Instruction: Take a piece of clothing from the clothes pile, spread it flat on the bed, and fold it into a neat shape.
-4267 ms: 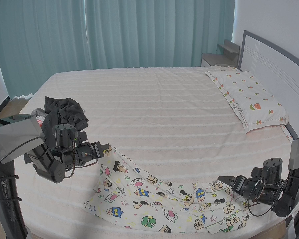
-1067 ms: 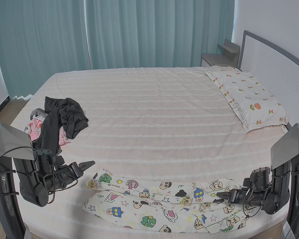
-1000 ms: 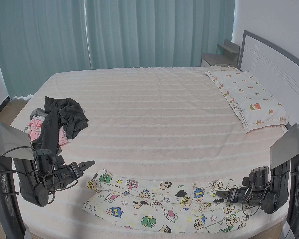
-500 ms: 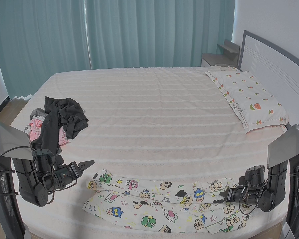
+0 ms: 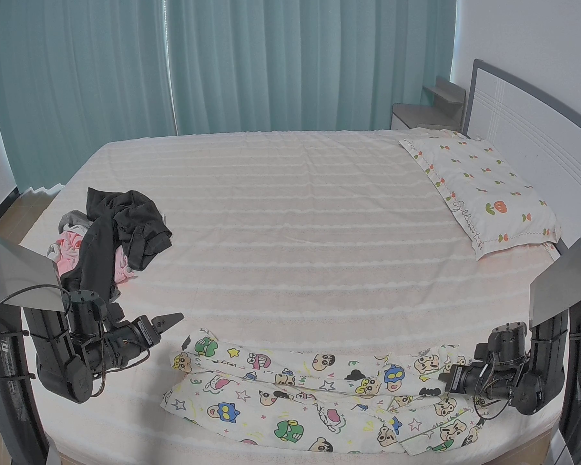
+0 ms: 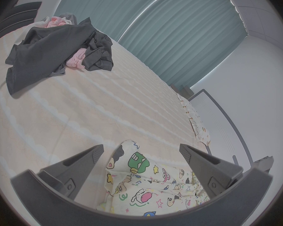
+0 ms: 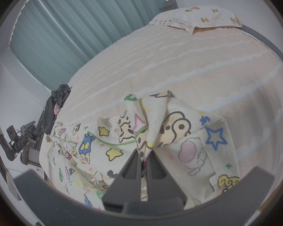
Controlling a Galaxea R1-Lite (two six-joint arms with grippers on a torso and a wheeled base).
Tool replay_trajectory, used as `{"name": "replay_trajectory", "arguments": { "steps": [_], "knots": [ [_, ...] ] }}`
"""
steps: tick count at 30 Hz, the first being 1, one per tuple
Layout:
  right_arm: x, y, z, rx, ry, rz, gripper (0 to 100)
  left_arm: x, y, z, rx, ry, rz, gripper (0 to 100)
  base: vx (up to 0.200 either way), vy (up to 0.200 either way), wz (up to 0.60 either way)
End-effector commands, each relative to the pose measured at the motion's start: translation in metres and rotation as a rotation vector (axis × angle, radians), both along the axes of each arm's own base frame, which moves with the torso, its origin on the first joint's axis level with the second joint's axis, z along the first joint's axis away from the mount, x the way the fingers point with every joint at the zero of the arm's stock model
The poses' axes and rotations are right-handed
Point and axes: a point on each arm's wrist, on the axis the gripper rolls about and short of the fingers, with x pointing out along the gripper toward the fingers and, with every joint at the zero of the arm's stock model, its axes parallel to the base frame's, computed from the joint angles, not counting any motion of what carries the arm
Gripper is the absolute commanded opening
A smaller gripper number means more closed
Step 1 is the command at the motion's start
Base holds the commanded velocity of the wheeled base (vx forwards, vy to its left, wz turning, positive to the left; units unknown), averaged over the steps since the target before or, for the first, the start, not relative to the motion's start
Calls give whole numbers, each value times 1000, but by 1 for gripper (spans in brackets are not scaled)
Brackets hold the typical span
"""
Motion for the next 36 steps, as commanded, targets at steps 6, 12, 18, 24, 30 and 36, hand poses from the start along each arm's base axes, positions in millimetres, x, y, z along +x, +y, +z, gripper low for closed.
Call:
{"name": "replay_trajectory", "arguments": {
  "steps": [6, 12, 18, 24, 30, 36],
  "knots": [
    [-9, -18, 13, 55, 1, -24, 0, 0, 0, 0, 1, 1, 0, 100, 0, 0, 0],
    [-14, -23, 11, 55, 24, -33, 0, 0, 0, -1, 3, 2, -1, 100, 0, 0, 0],
    [-20, -30, 7, 16, 50, -26, 0, 0, 0, -1, 4, 3, -1, 100, 0, 0, 0],
    [-22, -35, 2, -7, 72, -22, 0, -1, 0, -2, 5, 6, -2, 100, 0, 0, 0],
    [-25, -36, 1, -22, 80, -11, 0, -1, 0, -2, 5, 7, -2, 100, 0, 0, 0],
    [-25, -37, 0, -31, 83, -11, 100, -1, -2, -2, 6, 7, -10, 100, 0, 0, 0]
  ]
}}
